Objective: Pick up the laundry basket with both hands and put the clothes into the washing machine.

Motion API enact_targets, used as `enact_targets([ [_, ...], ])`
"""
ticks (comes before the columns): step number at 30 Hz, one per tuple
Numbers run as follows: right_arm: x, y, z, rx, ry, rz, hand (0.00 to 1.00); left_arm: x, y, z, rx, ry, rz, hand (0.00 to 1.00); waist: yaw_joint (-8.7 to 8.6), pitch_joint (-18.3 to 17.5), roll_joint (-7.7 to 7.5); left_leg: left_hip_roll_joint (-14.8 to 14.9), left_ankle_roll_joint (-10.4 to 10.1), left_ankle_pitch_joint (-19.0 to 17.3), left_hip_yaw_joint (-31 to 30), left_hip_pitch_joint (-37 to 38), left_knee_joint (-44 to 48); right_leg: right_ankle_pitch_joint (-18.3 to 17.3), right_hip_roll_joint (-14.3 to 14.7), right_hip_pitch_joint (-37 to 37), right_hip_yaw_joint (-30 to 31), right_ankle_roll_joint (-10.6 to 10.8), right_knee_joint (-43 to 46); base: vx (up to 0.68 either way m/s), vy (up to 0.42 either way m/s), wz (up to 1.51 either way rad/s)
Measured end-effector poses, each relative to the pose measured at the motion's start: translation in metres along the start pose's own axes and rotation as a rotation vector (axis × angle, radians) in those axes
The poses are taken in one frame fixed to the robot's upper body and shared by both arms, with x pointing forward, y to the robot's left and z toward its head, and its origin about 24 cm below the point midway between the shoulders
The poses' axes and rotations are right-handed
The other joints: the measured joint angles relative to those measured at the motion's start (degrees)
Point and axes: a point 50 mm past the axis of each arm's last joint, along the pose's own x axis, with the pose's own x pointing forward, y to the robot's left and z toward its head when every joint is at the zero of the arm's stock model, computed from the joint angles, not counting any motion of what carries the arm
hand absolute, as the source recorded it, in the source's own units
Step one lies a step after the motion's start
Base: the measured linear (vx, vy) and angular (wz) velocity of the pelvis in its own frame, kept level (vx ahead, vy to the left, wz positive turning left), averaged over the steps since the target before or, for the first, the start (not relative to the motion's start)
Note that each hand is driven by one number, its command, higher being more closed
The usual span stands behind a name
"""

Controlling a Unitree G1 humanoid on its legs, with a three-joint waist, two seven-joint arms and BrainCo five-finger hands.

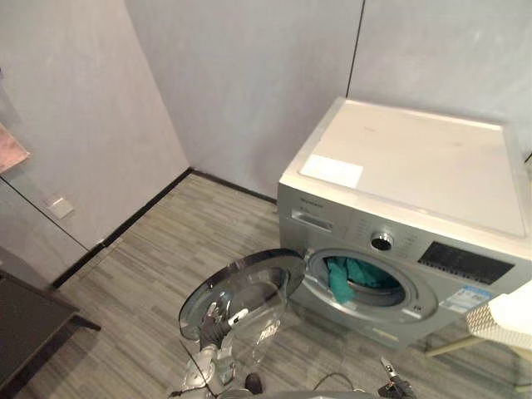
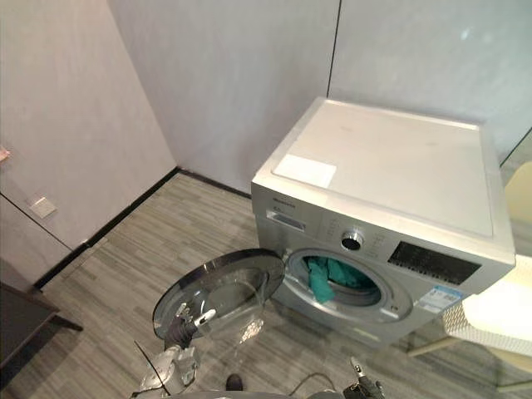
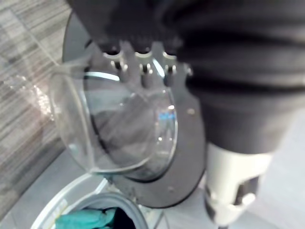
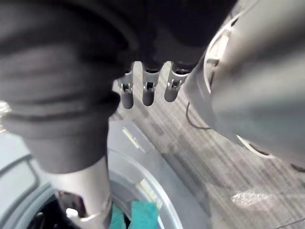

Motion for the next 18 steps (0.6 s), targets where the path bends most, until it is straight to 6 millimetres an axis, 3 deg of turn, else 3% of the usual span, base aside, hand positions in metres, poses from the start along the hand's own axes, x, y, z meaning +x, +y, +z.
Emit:
enact_targets([
  [1,-0.002,0.007,-0.004,0.025,-0.001,0.018,0.00,0.000,0.005,0.001,0.001,-0.003,0.017,0.00,-0.09,0.11,-0.77,1.23,-0.32,-0.38,0.28,-0.02,0.08,-4.22,1.09,-2.35,0.56,2.02,1.14,0.12,-0.062,-0.19],
  [3,-0.003,0.009,-0.005,0.078,-0.004,0.018,0.00,0.003,0.002,0.005,0.000,-0.015,0.009,0.00,-0.10,0.37,-1.08,3.34,-0.95,-1.97,0.37,-1.78,2.70,-7.75,2.80,-5.16,-1.36,4.41,-1.46,0.06,-0.085,-0.10],
  [6,-0.002,0.005,-0.002,0.125,-0.013,-0.001,0.00,0.007,-0.007,0.009,-0.018,-0.030,-0.008,0.00,-0.12,1.08,-0.53,5.42,-2.19,-4.55,0.64,-2.60,6.48,-7.67,2.76,-5.77,-3.13,5.55,-10.84,0.10,-0.154,-0.09],
  [7,-0.003,0.001,-0.004,0.136,-0.007,-0.014,0.00,0.010,-0.012,0.015,-0.025,-0.051,-0.021,0.00,-0.12,1.15,-0.54,6.61,-3.54,-5.92,0.71,-3.32,8.48,-6.53,2.76,-5.05,-2.34,6.36,-18.16,0.09,-0.183,-0.01],
  [9,-0.004,-0.001,-0.008,0.141,0.009,-0.024,0.00,0.013,-0.014,0.022,-0.029,-0.074,-0.025,0.00,-0.31,1.09,-1.39,7.40,-4.68,-6.58,0.52,-3.28,8.89,-5.69,3.43,-3.76,-0.48,5.98,-24.78,0.18,-0.389,0.18],
  [10,-0.004,-0.001,-0.010,0.144,0.016,-0.024,0.00,0.014,-0.016,0.024,-0.038,-0.081,-0.025,0.00,-0.33,0.92,-1.62,8.38,-5.98,-6.84,0.39,-2.77,8.66,-4.09,4.21,-2.90,-0.27,12.35,-25.37,0.23,-0.492,0.27],
  [11,-0.004,-0.001,-0.008,0.142,0.010,-0.024,0.00,0.014,-0.018,0.023,-0.045,-0.080,-0.026,0.00,-0.40,1.03,-1.12,9.30,-6.38,-6.58,0.24,-2.21,8.01,-4.19,5.04,-2.50,-1.30,13.09,-24.88,0.28,-0.477,0.17],
  [12,-0.002,-0.005,0.000,0.133,-0.013,-0.029,0.00,0.012,-0.020,0.021,-0.055,-0.073,-0.026,0.00,-0.30,0.75,0.95,11.88,-6.61,-6.28,-0.02,-0.88,7.18,-5.93,6.90,-2.31,-2.59,12.03,-23.53,0.23,-0.264,0.07],
  [14,0.001,-0.004,0.008,0.107,-0.031,-0.021,0.00,0.011,-0.018,0.013,-0.047,-0.042,-0.021,0.00,-0.58,0.03,3.24,14.77,-6.07,-5.22,-1.50,-1.06,8.56,-9.57,10.13,-1.90,-4.30,10.47,-22.10,0.28,-0.328,0.08],
  [17,0.001,-0.005,0.004,0.036,-0.014,-0.024,0.00,0.013,-0.016,0.004,-0.036,0.002,-0.009,0.00,-0.86,-0.19,3.08,16.94,-6.04,-5.20,-3.67,-6.17,16.71,-11.06,13.04,1.37,-7.36,9.66,-24.79,0.28,-0.284,0.45],
  [18,0.002,-0.003,0.003,-0.047,-0.013,-0.002,0.00,0.012,-0.013,0.000,-0.031,0.018,-0.001,0.00,-0.98,-0.55,3.29,18.31,-6.03,-5.20,-5.97,-10.39,23.72,-9.18,14.81,3.19,-8.23,7.30,-26.50,0.35,-0.314,0.56],
])
